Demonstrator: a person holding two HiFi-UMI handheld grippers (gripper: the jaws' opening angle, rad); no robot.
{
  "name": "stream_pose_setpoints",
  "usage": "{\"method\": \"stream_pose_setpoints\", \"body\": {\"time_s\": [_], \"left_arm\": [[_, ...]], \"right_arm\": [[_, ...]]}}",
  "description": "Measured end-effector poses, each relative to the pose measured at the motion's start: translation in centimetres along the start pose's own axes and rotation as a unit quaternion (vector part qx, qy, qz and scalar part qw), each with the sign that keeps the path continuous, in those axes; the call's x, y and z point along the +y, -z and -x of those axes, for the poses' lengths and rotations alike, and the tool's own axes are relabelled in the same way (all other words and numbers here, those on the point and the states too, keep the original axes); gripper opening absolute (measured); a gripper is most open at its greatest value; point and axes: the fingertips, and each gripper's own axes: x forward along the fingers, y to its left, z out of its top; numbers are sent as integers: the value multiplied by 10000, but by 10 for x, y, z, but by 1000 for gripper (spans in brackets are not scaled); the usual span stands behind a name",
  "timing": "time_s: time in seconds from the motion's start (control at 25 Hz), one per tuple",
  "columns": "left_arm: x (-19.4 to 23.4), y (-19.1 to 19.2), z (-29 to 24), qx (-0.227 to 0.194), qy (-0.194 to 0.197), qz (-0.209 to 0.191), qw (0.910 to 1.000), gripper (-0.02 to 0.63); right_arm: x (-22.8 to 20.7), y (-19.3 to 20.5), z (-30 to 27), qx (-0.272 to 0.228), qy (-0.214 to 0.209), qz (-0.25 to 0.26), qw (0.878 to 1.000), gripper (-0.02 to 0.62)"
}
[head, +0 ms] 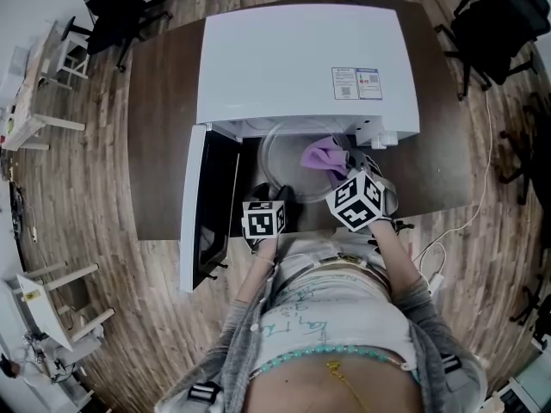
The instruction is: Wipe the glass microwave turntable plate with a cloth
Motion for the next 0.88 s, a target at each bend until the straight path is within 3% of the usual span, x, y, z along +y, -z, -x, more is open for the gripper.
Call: {"method": "stream_pose_setpoints", "body": {"time_s": [0.32,0.52,0.88], "left_arm": [[1,1,-1,0,326,189,9993,215],[1,0,-2,-84,360,151,9992,216],[2,1,-4,-86,419,138,9990,215]], "right_arm": [[23,1,-40,577,166,996,9932,115],[26,1,-56,713,251,1256,9892,115],[48,-10,-76,607,-36,1660,9843,115]]}}
